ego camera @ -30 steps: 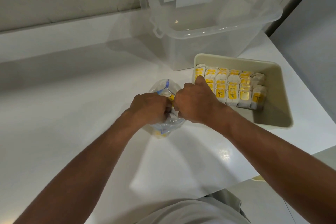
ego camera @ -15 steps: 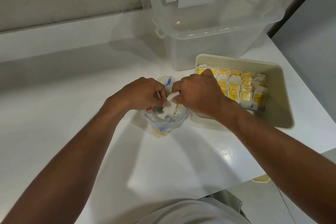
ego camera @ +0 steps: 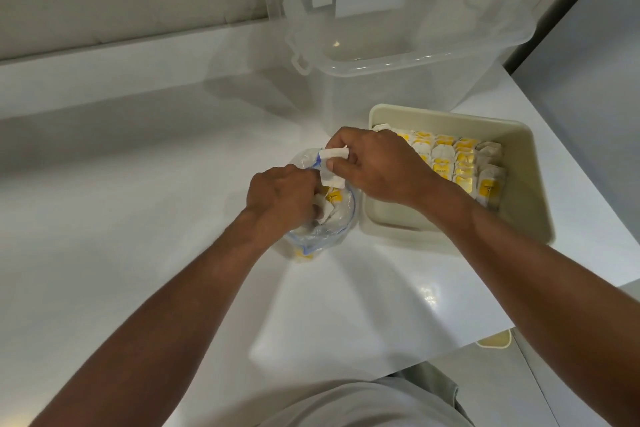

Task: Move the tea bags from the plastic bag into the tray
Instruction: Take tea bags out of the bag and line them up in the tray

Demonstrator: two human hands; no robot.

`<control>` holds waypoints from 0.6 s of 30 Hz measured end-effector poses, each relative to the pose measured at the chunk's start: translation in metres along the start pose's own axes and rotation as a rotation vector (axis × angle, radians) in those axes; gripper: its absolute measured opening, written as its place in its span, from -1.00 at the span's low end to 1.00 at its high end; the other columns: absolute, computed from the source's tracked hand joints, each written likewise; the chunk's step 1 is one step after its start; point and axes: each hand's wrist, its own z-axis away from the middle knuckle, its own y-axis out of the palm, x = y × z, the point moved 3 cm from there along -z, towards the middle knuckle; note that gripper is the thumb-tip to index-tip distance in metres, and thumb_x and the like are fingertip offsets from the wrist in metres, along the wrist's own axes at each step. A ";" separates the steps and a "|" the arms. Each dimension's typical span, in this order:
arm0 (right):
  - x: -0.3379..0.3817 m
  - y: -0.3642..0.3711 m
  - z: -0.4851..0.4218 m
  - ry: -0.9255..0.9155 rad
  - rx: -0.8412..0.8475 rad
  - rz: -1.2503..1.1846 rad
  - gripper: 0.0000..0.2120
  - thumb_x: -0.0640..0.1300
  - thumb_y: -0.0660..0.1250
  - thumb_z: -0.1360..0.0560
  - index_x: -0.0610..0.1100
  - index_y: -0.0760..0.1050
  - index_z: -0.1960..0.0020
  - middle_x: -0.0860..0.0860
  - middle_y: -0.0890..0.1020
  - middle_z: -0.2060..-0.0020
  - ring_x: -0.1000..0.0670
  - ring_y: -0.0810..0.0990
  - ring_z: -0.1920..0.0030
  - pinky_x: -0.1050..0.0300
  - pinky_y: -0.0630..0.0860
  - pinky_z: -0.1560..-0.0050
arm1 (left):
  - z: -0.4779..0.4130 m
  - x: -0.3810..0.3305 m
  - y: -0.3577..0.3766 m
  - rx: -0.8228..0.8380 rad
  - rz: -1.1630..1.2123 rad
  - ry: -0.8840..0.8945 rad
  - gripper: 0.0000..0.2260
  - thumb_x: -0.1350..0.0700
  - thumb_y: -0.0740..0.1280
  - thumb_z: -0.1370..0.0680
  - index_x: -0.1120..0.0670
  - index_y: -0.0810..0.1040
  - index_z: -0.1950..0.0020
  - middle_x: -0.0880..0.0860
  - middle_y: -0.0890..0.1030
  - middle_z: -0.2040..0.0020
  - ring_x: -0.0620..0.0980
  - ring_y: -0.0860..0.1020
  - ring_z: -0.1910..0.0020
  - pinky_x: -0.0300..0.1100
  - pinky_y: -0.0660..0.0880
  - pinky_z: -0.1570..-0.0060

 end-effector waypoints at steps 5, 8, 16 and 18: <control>0.001 -0.002 0.000 0.001 0.003 -0.037 -0.86 -0.02 0.37 -0.52 -0.03 0.59 -0.04 0.19 0.50 0.38 0.08 0.50 0.27 0.13 0.40 0.18 | 0.000 0.008 0.001 0.063 0.054 -0.001 -0.88 -0.14 0.35 -0.51 -0.13 0.51 0.06 -0.09 0.54 0.09 0.01 0.51 0.13 -0.14 0.42 0.14; 0.002 -0.003 -0.001 0.017 -0.001 -0.087 -0.82 -0.03 0.45 -0.44 -0.02 0.59 -0.02 0.17 0.54 0.41 0.16 0.48 0.34 0.26 0.37 0.24 | 0.001 0.013 -0.004 0.105 0.101 -0.001 -0.88 -0.09 0.38 -0.45 -0.12 0.48 0.12 -0.08 0.54 0.13 0.02 0.52 0.12 -0.14 0.38 0.18; 0.009 -0.002 0.003 0.041 0.019 -0.075 -0.77 -0.01 0.46 -0.36 -0.08 0.44 0.19 0.10 0.51 0.43 0.08 0.47 0.37 0.18 0.32 0.36 | 0.002 0.015 -0.019 0.236 0.173 0.093 -0.80 0.05 0.31 -0.51 -0.19 0.53 -0.10 -0.14 0.51 0.22 -0.04 0.52 0.20 -0.18 0.41 0.26; 0.009 -0.001 0.003 0.049 0.042 -0.016 -0.79 -0.03 0.43 -0.35 -0.09 0.42 0.22 0.11 0.46 0.46 0.10 0.44 0.39 0.17 0.28 0.37 | 0.001 0.015 -0.019 0.224 0.203 0.081 -0.89 0.04 0.32 -0.52 -0.13 0.54 -0.02 -0.08 0.58 0.16 -0.06 0.53 0.25 -0.12 0.52 0.16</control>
